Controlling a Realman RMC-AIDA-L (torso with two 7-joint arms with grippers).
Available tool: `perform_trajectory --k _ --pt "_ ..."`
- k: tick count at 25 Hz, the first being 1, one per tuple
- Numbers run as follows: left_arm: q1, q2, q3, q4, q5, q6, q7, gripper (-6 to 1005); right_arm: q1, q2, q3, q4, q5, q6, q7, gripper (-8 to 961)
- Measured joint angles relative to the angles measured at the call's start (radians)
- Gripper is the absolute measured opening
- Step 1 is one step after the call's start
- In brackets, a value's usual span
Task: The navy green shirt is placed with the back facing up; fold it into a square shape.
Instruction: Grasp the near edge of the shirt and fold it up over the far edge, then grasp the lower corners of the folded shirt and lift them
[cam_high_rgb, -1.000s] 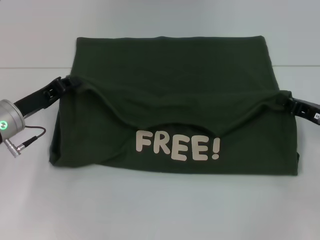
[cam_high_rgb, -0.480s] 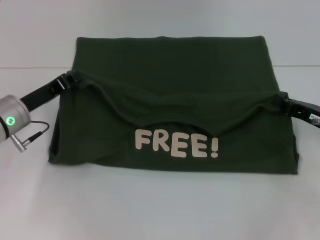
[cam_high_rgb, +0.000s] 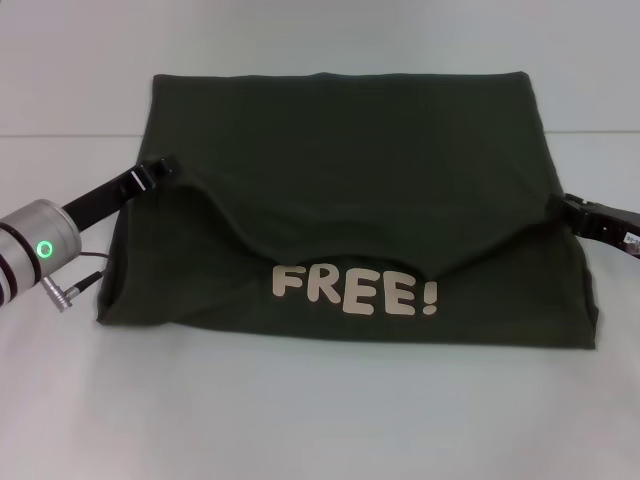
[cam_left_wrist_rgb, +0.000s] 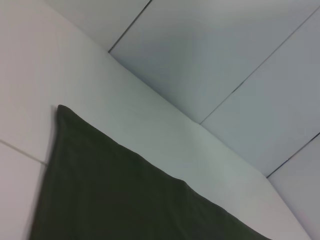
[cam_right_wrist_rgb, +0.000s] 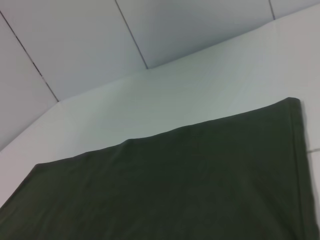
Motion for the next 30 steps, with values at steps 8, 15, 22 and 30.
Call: perform_trajectory --k 8,15,22,30 --pt "0.026 0.010 -0.004 0.001 -0.016 0.015 -0.010 389 -0.044 -0.006 0.005 -0.017 0.046 -0.050 -0.001 403" --pt "0.110 0.118 0.097 0.000 0.004 0.249 -0.193 671 -0.130 -0.043 -0.030 -0.060 0.045 -0.289 -0.002 535" --pt "0.160 0.206 0.243 0.080 0.171 0.422 -0.444 824 -0.187 -0.063 -0.183 -0.092 -0.022 -0.562 -0.067 867" --pt "0.139 0.200 0.254 0.128 0.268 0.398 -0.438 847 -0.202 -0.042 -0.305 -0.090 -0.034 -0.604 -0.157 945"
